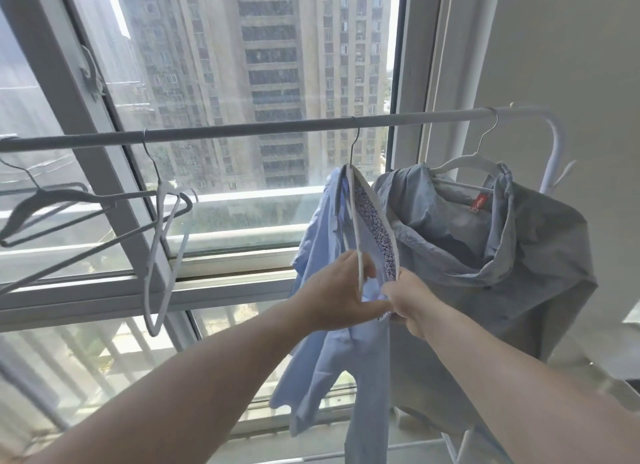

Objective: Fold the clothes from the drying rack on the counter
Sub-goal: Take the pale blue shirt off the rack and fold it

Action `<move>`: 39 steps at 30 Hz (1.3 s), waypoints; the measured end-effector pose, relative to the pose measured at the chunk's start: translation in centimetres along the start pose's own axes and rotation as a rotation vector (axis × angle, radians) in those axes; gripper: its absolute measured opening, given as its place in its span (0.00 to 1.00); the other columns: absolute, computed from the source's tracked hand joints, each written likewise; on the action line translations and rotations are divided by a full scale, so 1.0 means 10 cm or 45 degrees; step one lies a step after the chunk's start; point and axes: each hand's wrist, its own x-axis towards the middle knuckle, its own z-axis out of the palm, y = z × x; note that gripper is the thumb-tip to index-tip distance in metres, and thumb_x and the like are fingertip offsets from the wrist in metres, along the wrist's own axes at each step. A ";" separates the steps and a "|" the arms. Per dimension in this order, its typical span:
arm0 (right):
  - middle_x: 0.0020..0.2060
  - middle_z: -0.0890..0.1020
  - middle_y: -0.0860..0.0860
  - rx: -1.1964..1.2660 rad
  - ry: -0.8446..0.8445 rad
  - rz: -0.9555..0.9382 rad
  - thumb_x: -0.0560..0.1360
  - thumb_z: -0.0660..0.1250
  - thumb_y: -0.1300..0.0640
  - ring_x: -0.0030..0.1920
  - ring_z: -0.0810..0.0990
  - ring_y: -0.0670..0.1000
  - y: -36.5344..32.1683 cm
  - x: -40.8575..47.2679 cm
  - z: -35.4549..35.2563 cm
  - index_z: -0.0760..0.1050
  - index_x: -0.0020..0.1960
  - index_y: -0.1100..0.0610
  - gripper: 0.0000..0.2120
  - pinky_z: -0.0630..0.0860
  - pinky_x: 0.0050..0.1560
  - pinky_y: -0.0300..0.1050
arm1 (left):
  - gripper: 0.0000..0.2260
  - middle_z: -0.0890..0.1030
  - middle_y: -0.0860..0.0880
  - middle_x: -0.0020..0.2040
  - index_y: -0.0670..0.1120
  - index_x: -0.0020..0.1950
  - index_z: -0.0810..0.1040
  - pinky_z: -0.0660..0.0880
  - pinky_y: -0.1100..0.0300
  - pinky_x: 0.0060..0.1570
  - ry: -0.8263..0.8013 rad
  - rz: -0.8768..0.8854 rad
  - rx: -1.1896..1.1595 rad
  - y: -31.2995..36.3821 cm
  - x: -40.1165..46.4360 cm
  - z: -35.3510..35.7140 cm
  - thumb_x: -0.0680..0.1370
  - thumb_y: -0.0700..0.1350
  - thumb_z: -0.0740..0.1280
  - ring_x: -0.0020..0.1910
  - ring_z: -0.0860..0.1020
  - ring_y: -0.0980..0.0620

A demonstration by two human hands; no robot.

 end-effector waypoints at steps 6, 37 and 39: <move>0.44 0.84 0.59 -0.024 0.068 -0.037 0.76 0.64 0.59 0.39 0.78 0.56 -0.02 0.03 0.11 0.78 0.53 0.57 0.08 0.73 0.38 0.47 | 0.06 0.81 0.53 0.50 0.50 0.54 0.77 0.78 0.53 0.39 0.334 0.227 0.163 -0.19 -0.21 -0.08 0.81 0.51 0.66 0.43 0.80 0.47; 0.59 0.79 0.53 -0.596 -0.007 -0.076 0.77 0.54 0.65 0.56 0.78 0.56 0.14 0.17 0.37 0.81 0.59 0.50 0.21 0.76 0.47 0.45 | 0.30 0.80 0.55 0.56 0.52 0.68 0.72 0.79 0.55 0.52 0.552 -0.416 -0.298 -0.47 -0.34 -0.46 0.72 0.69 0.68 0.52 0.80 0.57; 0.55 0.80 0.51 -0.552 -0.143 -0.169 0.77 0.54 0.63 0.53 0.78 0.53 0.08 0.07 0.50 0.80 0.55 0.46 0.21 0.73 0.44 0.44 | 0.36 0.76 0.51 0.65 0.49 0.74 0.68 0.77 0.51 0.59 0.187 -0.530 -0.180 -0.54 -0.42 -0.32 0.72 0.66 0.71 0.61 0.77 0.52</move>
